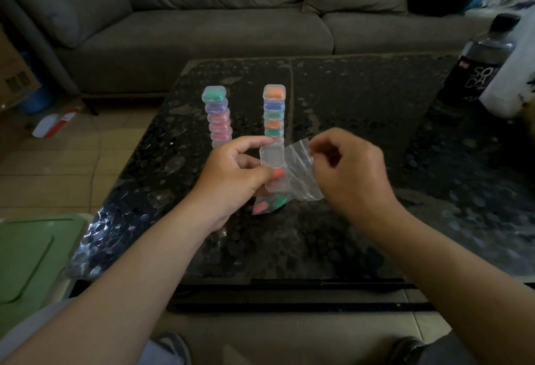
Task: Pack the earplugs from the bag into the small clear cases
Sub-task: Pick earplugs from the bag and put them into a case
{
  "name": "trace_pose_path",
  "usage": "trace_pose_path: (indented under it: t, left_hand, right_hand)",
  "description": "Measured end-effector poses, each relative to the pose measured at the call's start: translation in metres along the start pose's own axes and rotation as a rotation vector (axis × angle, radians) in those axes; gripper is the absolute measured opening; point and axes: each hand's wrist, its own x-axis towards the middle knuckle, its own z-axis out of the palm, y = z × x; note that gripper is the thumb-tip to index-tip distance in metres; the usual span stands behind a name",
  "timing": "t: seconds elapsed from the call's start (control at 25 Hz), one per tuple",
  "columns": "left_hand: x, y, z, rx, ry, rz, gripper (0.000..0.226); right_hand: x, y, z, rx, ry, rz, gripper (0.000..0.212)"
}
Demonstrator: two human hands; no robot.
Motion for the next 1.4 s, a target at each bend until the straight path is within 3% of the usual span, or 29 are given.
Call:
trace_pose_path:
  t: [0.16,0.4,0.52,0.68,0.88,1.4]
  left_hand:
    - [0.001,0.004,-0.012,0.017,0.038,-0.125,0.046]
    - [-0.001,0.001,-0.020,0.011,0.053,-0.246,0.048]
    - [0.001,-0.003,-0.022,0.019,0.054,-0.259,0.047]
    - [0.004,-0.007,-0.022,0.021,0.077,-0.238,0.043]
    - [0.005,-0.008,-0.019,0.008,0.067,-0.258,0.045]
    - [0.012,-0.016,-0.017,0.005,0.064,-0.315,0.050]
  right_hand:
    - [0.018,0.016,0.001,0.030,-0.096,0.326,0.028]
    - [0.016,0.008,0.007,0.305,-0.356,0.598,0.011]
    - [0.011,0.002,0.011,0.280,-0.463,0.589,0.012]
    - [0.004,-0.007,0.017,0.398,-0.549,0.517,0.028]
    - [-0.003,-0.007,0.019,0.290,-0.721,0.386,0.019]
    - [-0.005,-0.004,0.041,0.238,-0.593,0.421,0.015]
